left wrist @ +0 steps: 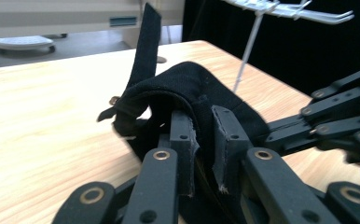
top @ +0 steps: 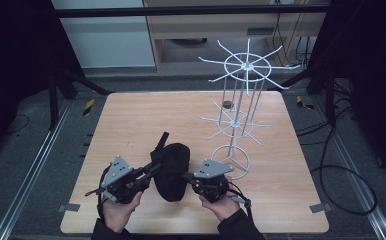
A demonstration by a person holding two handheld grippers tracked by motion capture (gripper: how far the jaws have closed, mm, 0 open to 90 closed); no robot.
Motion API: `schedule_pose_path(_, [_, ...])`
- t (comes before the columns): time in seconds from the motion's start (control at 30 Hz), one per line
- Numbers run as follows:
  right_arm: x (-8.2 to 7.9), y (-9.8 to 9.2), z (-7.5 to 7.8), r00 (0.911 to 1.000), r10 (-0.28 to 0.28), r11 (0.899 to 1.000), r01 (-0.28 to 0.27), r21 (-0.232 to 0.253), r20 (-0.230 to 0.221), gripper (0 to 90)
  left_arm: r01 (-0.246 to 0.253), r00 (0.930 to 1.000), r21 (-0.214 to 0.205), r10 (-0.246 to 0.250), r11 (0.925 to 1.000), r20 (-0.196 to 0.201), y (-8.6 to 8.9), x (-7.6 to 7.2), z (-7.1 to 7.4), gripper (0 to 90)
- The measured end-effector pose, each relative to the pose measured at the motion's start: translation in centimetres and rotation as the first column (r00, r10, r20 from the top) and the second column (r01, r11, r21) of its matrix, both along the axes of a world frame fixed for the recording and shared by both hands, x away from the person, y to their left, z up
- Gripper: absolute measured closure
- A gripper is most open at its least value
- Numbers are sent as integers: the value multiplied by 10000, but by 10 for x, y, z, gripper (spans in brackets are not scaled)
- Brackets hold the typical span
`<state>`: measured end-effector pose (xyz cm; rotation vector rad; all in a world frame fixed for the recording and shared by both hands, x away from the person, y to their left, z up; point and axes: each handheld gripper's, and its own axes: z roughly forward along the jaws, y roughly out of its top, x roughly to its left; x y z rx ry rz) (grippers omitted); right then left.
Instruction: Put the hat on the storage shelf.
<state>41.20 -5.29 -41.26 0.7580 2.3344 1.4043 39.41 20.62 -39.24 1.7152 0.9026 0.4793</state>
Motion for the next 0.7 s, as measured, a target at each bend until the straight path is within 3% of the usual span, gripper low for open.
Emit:
schedule_pose_path(0.13, [0,22,5,9998,93,9988,-85,-476,151,888,-483,9988,162,483,9987,-37,17,-1,-7,786])
schedule_pose_path(0.23, [1,46,5,9995,180,9957,-156,-918,249,880,-873,9956,281,882,9958,-321,35,1,-17,786])
schedule_pose_path(0.33, [3,55,3,9996,192,9967,-173,-791,224,844,-1118,9926,447,1137,9927,-429,43,3,-21,791])
schedule_pose_path(0.4, [4,59,2,9994,225,9991,-215,-378,265,789,-1316,9892,502,1345,9900,-586,51,6,-26,792])
schedule_pose_path(0.57, [4,42,4,9990,-194,9997,188,141,414,708,-1757,9776,894,1844,9804,-1017,71,16,-38,795])
schedule_pose_path(0.7, [4,20,-1,9974,-642,9979,640,89,331,685,-1848,9719,1201,1995,9754,-1247,77,21,-44,795])
